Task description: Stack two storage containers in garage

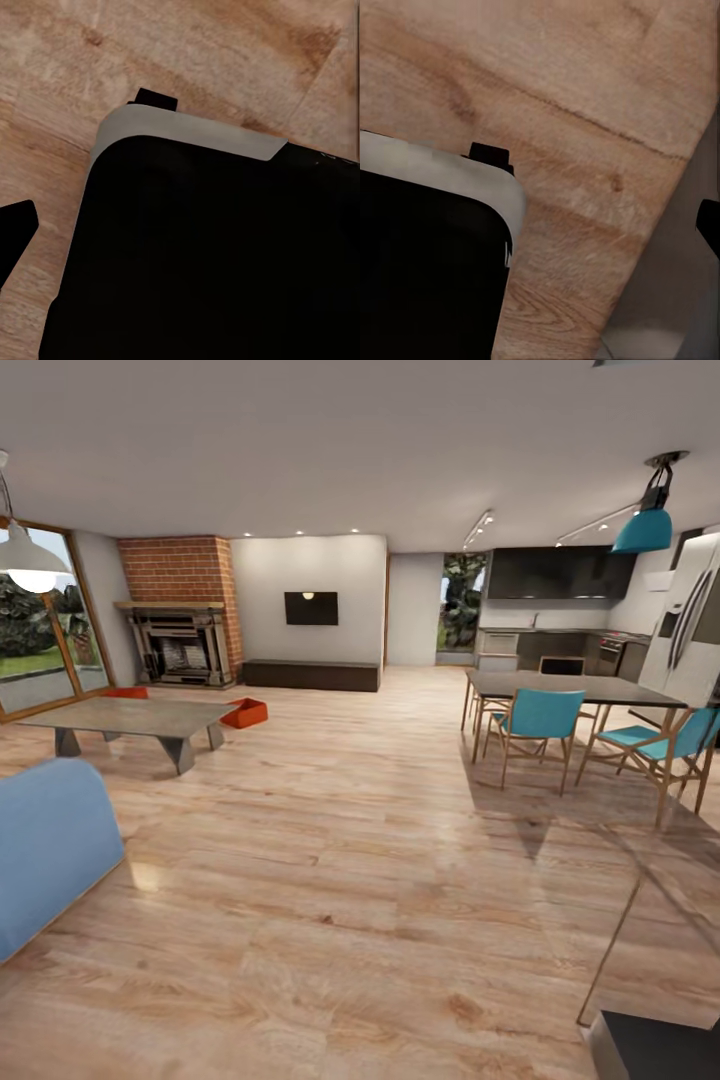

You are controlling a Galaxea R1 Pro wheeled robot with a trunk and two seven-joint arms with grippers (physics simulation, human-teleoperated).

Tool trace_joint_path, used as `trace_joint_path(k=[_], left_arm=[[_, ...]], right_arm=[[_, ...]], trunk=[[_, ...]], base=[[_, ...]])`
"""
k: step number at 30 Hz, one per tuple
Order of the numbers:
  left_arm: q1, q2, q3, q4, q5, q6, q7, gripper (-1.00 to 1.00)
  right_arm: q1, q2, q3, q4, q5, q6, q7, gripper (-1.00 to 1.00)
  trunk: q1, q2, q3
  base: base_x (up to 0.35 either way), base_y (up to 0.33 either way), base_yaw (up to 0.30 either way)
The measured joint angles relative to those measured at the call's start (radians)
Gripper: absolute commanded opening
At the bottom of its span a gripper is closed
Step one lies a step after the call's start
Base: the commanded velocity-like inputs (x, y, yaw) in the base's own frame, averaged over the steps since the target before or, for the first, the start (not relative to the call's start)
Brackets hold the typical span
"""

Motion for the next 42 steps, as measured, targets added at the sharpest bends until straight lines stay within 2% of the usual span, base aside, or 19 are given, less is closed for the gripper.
trace_joint_path(k=[38,42], left_arm=[[0.000,0.008,0.000,-0.002,0.001,0.001,0.000,1.00],[0.000,0.008,0.000,-0.002,0.001,0.001,0.000,1.00]], right_arm=[[0.000,-0.002,0.000,0.000,0.004,0.000,0.013,1.00],[0.000,0.002,-0.010,0.000,-0.009,0.000,0.012,1.00]], trunk=[[0.000,0.000,0.000],[0.000,0.000,0.000]], base=[[0.323,0.000,0.000],[0.323,0.000,0.000]])
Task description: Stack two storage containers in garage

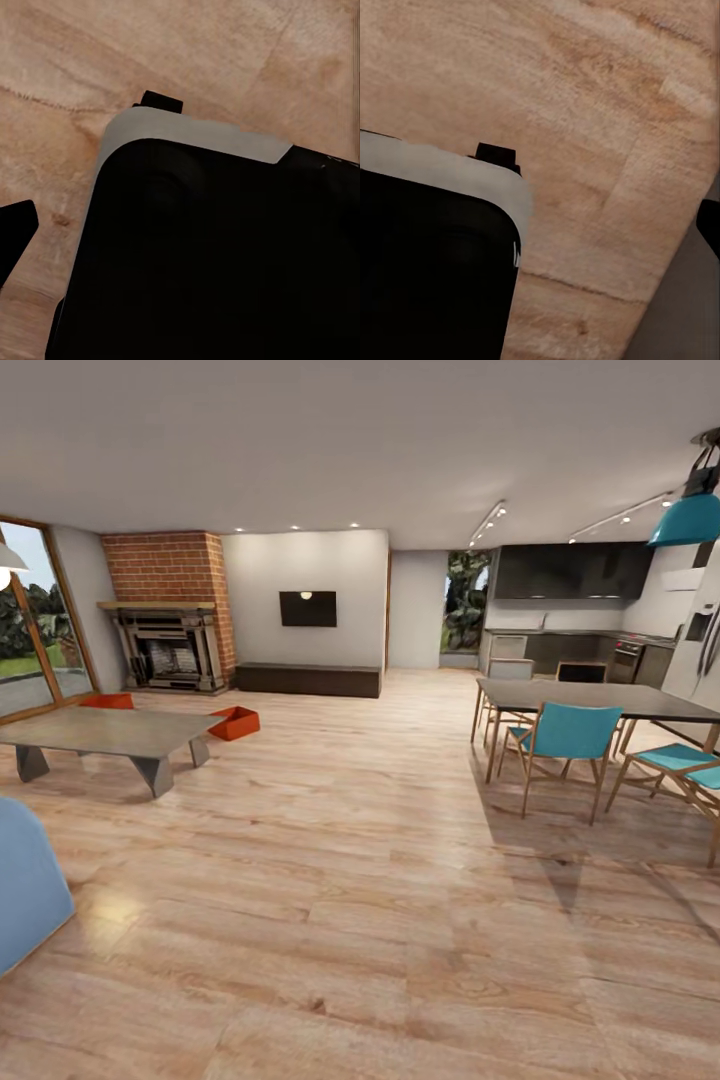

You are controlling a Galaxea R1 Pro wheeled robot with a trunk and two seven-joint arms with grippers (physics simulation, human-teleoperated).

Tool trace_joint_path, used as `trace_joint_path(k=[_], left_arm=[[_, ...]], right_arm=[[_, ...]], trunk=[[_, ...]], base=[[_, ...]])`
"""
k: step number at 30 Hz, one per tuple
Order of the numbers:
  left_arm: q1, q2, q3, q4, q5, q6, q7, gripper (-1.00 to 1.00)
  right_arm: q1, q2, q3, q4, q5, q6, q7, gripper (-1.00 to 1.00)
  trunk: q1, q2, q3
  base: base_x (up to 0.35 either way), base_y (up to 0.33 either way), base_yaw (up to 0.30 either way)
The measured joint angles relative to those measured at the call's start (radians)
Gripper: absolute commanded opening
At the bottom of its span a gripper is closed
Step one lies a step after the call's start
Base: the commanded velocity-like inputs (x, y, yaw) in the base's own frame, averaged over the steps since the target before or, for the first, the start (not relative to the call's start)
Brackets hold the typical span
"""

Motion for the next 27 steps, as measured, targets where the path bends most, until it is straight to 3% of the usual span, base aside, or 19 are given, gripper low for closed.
trace_joint_path(k=[27], left_arm=[[0.000,0.000,0.000,0.000,0.000,0.000,0.000,1.00]], right_arm=[[0.000,0.008,-0.002,0.003,-0.004,-0.001,-0.009,1.00]], trunk=[[0.000,0.000,0.000]], base=[[0.323,0.000,0.000]])
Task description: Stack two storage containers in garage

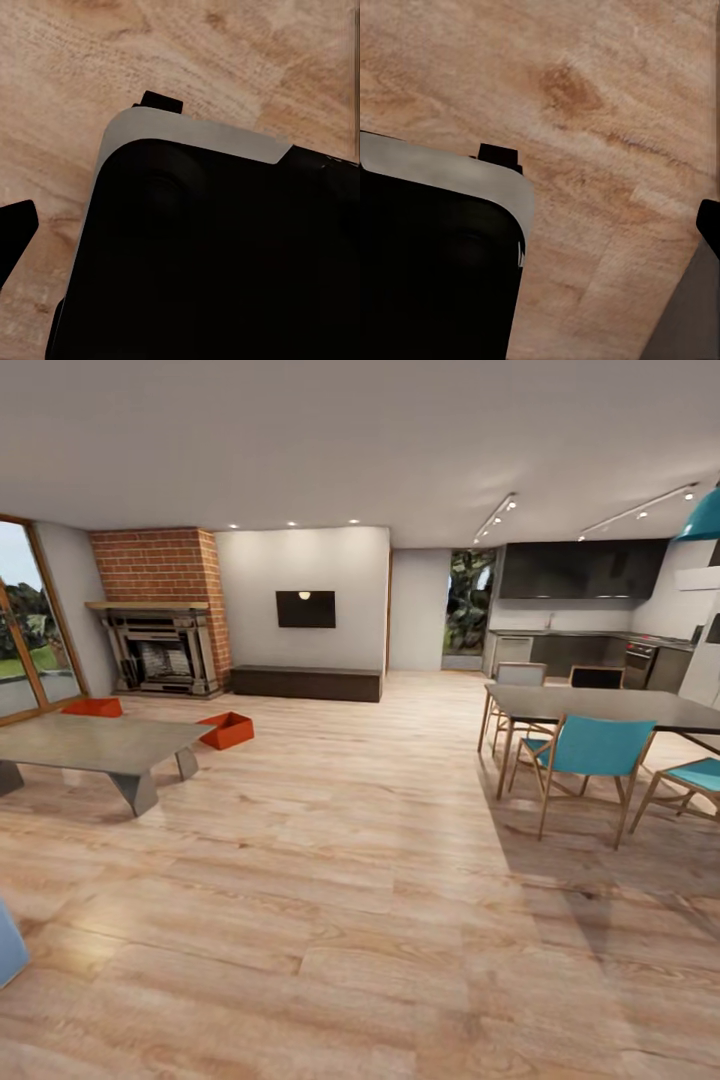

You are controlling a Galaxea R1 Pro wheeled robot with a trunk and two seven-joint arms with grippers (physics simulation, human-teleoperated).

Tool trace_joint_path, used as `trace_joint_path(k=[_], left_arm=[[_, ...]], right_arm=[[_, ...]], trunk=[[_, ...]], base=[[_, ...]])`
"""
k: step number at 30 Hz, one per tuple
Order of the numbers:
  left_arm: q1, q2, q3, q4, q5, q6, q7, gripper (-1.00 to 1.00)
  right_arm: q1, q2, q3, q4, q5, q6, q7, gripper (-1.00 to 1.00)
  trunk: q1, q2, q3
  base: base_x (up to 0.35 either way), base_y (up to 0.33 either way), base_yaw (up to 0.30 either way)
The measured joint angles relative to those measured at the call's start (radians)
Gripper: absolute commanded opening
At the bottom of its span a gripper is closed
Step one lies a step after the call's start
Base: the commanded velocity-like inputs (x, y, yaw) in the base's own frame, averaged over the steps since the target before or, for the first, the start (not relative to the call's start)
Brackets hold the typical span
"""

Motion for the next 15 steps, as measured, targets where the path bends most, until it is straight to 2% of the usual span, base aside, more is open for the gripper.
trace_joint_path(k=[3,12,15], left_arm=[[0.000,0.000,0.000,0.000,0.000,0.000,0.000,1.00],[0.000,0.000,0.000,0.000,0.000,0.000,0.000,1.00],[0.000,0.000,0.000,0.000,0.000,0.000,0.000,1.00]], right_arm=[[0.000,-0.001,0.000,0.000,0.001,-0.002,0.003,1.00],[0.000,-0.002,-0.003,0.000,0.000,-0.005,0.008,1.00],[0.000,-0.004,-0.004,0.000,0.000,-0.004,0.009,1.00]], trunk=[[0.000,0.000,0.000],[0.000,0.000,0.000],[0.000,0.000,0.000]], base=[[0.323,0.000,0.073],[0.323,0.000,0.242],[0.323,0.000,0.083]])
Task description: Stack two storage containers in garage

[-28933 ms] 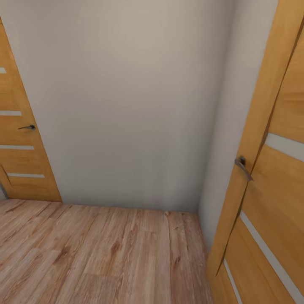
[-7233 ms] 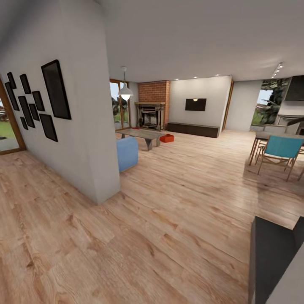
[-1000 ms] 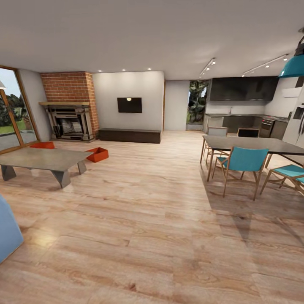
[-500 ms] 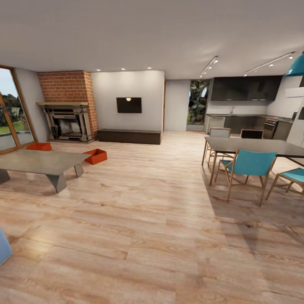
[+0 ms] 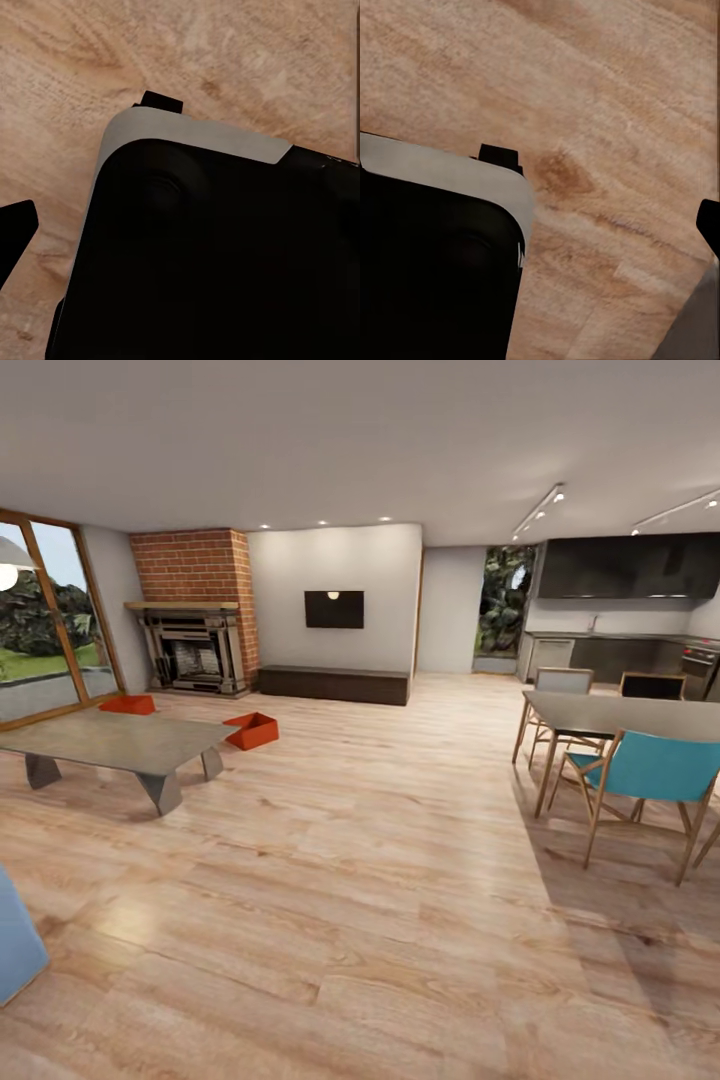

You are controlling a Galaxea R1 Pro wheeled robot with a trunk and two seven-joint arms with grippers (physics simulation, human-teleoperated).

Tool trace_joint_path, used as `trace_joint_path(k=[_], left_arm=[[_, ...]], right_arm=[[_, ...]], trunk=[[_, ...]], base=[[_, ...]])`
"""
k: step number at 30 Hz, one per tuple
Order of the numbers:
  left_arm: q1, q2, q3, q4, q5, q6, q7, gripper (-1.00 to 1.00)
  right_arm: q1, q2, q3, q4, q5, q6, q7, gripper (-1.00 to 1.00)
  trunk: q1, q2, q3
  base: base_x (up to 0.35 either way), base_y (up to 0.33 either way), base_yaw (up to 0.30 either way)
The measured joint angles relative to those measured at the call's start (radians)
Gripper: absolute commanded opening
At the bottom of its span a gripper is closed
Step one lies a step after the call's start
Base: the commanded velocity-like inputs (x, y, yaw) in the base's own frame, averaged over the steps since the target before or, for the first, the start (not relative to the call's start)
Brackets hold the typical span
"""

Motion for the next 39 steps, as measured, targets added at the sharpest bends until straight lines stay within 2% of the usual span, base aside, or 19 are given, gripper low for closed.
trace_joint_path(k=[18,39], left_arm=[[0.000,0.000,0.000,0.000,0.000,0.000,0.000,1.00],[0.000,0.000,0.000,0.000,0.000,0.000,0.000,1.00]], right_arm=[[0.000,-0.005,0.016,0.000,0.015,0.004,-0.004,1.00],[0.000,0.002,0.005,0.007,0.003,0.006,-0.004,1.00]], trunk=[[0.000,0.000,0.000],[0.000,0.000,0.000]], base=[[0.323,0.000,0.006],[0.323,0.000,0.000]])
